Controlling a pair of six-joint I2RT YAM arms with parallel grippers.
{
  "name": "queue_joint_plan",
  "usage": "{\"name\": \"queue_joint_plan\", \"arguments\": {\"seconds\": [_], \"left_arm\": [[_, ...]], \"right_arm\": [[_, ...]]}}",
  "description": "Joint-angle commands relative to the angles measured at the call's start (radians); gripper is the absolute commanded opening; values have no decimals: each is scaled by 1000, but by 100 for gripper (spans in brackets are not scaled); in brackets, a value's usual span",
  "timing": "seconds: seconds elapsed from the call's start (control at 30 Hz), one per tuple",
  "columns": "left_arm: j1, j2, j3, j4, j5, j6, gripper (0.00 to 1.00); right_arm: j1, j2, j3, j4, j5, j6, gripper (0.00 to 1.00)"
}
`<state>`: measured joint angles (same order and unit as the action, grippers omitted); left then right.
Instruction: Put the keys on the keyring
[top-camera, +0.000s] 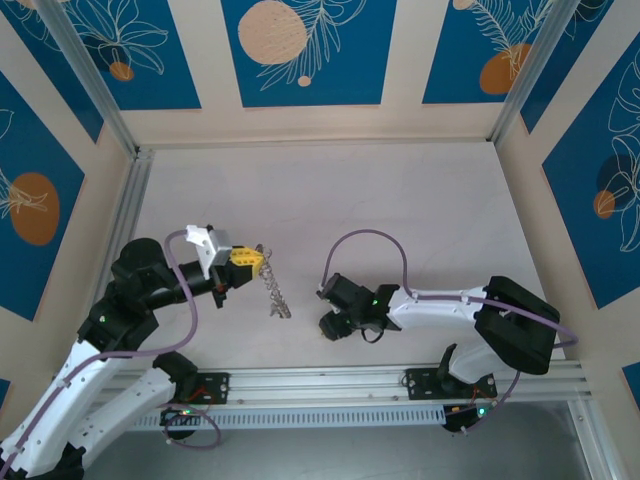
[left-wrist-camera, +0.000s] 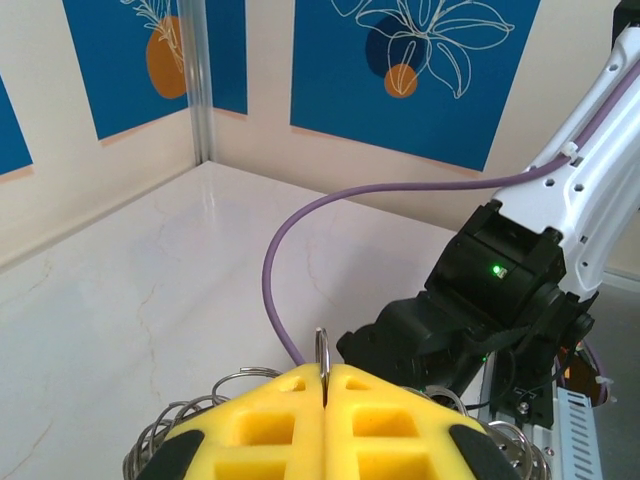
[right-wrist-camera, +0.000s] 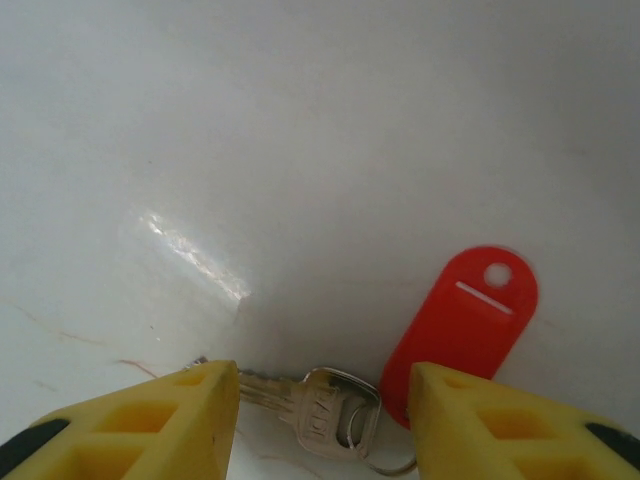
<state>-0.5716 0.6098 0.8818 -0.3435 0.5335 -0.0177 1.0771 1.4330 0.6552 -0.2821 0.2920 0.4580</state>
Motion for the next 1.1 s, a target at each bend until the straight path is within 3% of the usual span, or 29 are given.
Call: {"name": "queue_joint_plan", "arguments": {"seconds": [0.0, 0.5, 0.67, 1.07], "left_arm": [[15, -17, -9, 67, 40, -17, 0], [18, -53, -10, 70, 51, -22, 0], [18, -55, -6, 64, 52, -19, 0], [18, -57, 2, 62, 59, -13, 0]], "right_arm": [[29, 0, 35, -111, 99, 36, 48], [26, -16, 73, -226, 102, 48, 46], [-94, -62, 39, -139, -130, 142, 40], [-320, -176, -69, -94, -504, 287, 37]]}}
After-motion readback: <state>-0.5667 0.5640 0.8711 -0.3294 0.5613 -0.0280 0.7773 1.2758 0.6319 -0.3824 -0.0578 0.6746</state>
